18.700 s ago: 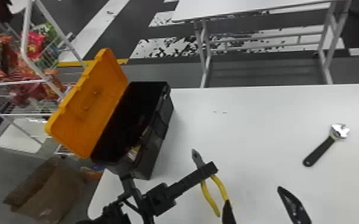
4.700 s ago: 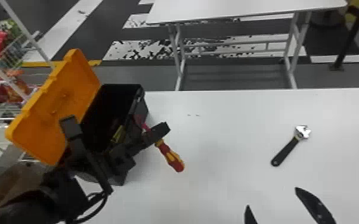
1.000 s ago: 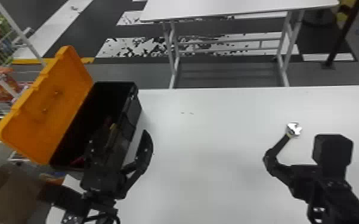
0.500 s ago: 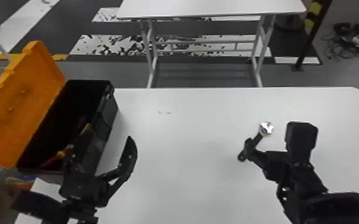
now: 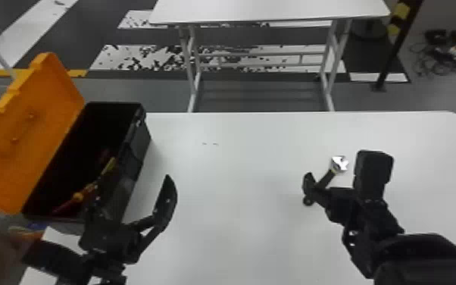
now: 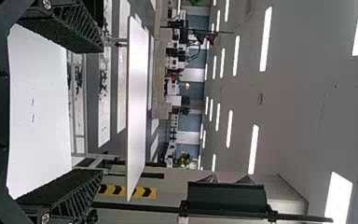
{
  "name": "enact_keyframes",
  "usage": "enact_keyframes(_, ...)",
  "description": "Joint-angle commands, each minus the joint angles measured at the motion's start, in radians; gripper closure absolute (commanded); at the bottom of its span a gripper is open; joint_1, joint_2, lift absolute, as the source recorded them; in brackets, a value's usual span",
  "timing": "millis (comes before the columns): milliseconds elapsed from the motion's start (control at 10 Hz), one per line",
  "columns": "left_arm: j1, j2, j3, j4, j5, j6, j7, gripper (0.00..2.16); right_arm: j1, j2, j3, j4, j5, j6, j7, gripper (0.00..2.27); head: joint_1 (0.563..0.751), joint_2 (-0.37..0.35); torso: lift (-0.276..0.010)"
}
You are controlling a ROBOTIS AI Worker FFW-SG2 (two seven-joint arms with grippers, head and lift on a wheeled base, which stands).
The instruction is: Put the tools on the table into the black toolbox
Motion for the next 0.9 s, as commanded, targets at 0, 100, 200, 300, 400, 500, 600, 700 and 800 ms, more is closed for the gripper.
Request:
enact_keyframes(0, -0.006, 0.008, -0.005, 0.007, 0.003, 0.000, 0.000, 0.08, -0.018, 0.001, 0.000, 0.032, -0.018, -0.009, 0.000, 0.09, 0.695, 0.107, -0.075)
enact_keyframes(100, -0.007, 0.008, -0.006, 0.009, 0.003, 0.004, 0.000, 0.08, -0.029, 0.001, 0.003, 0.051, -0.016, -0.009, 0.000, 0.09, 0.695, 0.108, -0.075)
enact_keyframes(200, -0.009, 0.009, -0.009, 0.012, 0.005, 0.004, 0.000, 0.08, -0.043, 0.001, 0.008, 0.072, -0.016, -0.009, 0.000, 0.09, 0.695, 0.108, -0.075)
enact_keyframes(300, -0.016, 0.016, -0.020, 0.020, 0.005, 0.004, 0.002, 0.08, -0.052, 0.001, 0.009, 0.087, -0.018, -0.009, 0.000, 0.09, 0.695, 0.109, -0.075)
enact_keyframes(400, -0.018, 0.017, -0.020, 0.021, 0.006, 0.004, 0.002, 0.08, -0.069, 0.001, 0.009, 0.113, -0.016, -0.009, 0.000, 0.09, 0.695, 0.108, -0.075)
enact_keyframes(500, -0.021, 0.017, -0.022, 0.024, 0.006, 0.004, 0.002, 0.08, -0.081, 0.001, 0.014, 0.138, -0.016, -0.009, 0.000, 0.09, 0.695, 0.106, -0.075)
enact_keyframes(600, -0.025, 0.019, -0.026, 0.029, 0.006, 0.004, 0.002, 0.08, -0.096, 0.001, 0.014, 0.163, -0.015, -0.009, 0.000, 0.09, 0.695, 0.106, -0.075)
enact_keyframes(700, -0.030, 0.019, -0.031, 0.033, 0.006, 0.004, 0.002, 0.08, -0.110, 0.001, 0.015, 0.186, -0.015, -0.015, 0.002, 0.09, 0.695, 0.104, -0.075)
enact_keyframes(800, -0.036, 0.019, -0.035, 0.038, 0.006, 0.004, 0.002, 0.08, -0.122, 0.001, 0.023, 0.202, -0.015, -0.018, 0.008, 0.09, 0.695, 0.102, -0.075)
